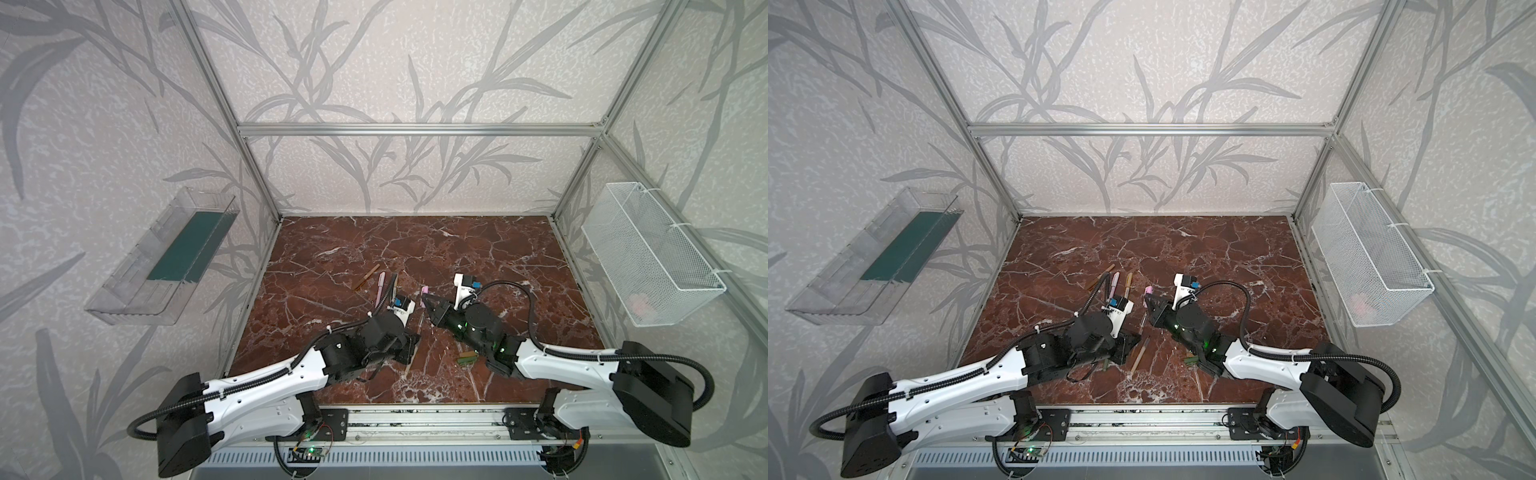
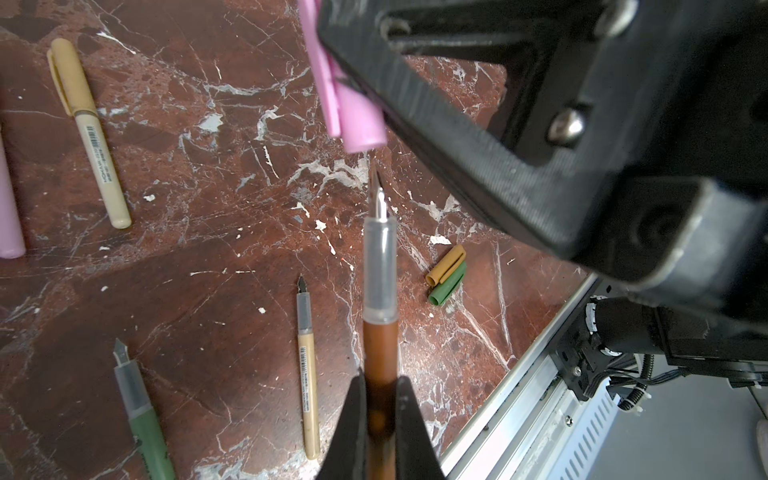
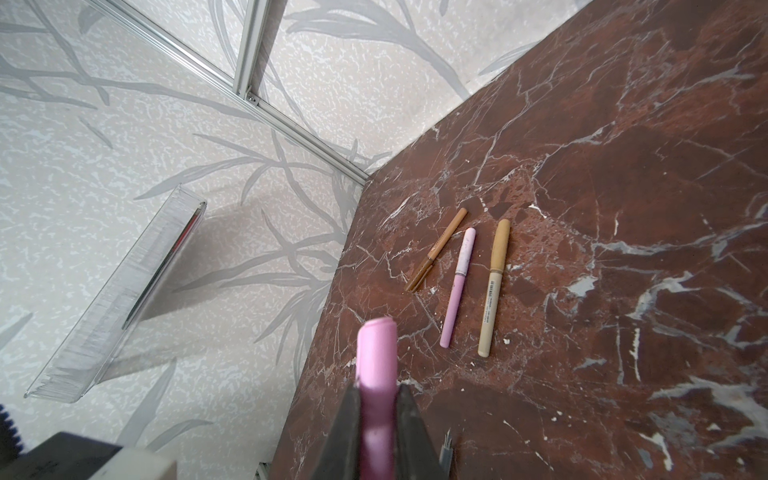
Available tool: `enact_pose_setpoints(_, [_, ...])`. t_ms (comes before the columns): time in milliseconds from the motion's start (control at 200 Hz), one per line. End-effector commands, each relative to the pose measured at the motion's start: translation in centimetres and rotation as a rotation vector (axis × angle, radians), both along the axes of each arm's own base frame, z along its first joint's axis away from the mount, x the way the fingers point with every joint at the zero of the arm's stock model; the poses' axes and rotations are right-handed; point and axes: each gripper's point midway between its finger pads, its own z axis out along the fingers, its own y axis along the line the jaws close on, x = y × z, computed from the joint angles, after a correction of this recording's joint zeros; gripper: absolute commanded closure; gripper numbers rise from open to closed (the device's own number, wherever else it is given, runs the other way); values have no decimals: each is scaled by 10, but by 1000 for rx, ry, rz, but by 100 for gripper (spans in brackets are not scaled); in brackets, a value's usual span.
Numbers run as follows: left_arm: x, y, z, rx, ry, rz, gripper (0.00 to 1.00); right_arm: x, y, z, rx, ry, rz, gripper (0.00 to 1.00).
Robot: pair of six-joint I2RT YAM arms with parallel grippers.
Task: Insert the pens into the pen caps
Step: 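Push the pink cap down onto the brown pen nib with the right gripper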
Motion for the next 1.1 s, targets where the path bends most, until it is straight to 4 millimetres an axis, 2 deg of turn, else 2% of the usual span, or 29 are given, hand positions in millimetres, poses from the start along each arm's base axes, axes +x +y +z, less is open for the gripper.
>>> enact_pose_setpoints(0, [6, 5, 13, -1, -41, 21, 100, 2, 5, 10, 19, -13, 3, 100])
enact_pose_setpoints(250, [10, 8, 16, -8, -49, 41, 100, -2, 10, 5, 22, 6, 26, 100])
enact_pose_setpoints(265, [11, 9, 17, -10, -50, 43, 100, -2, 11, 11, 45, -9, 28, 100])
enact_pose_setpoints(400, [14, 7, 17, -15, -47, 44, 100, -5, 16, 14, 57, -17, 41, 100])
enact_pose_setpoints(615, [17, 5, 17, -27, -42, 49, 100, -8, 25, 12, 55, -13, 60, 100])
enact_pose_setpoints(870, [41, 23, 25, -83, -39, 173, 100, -10, 28, 2, 51, -3, 50, 100])
enact_pose_setpoints(1095, [53, 26, 40, -134, -54, 215, 100, -12, 29, 1, 56, -10, 52, 100])
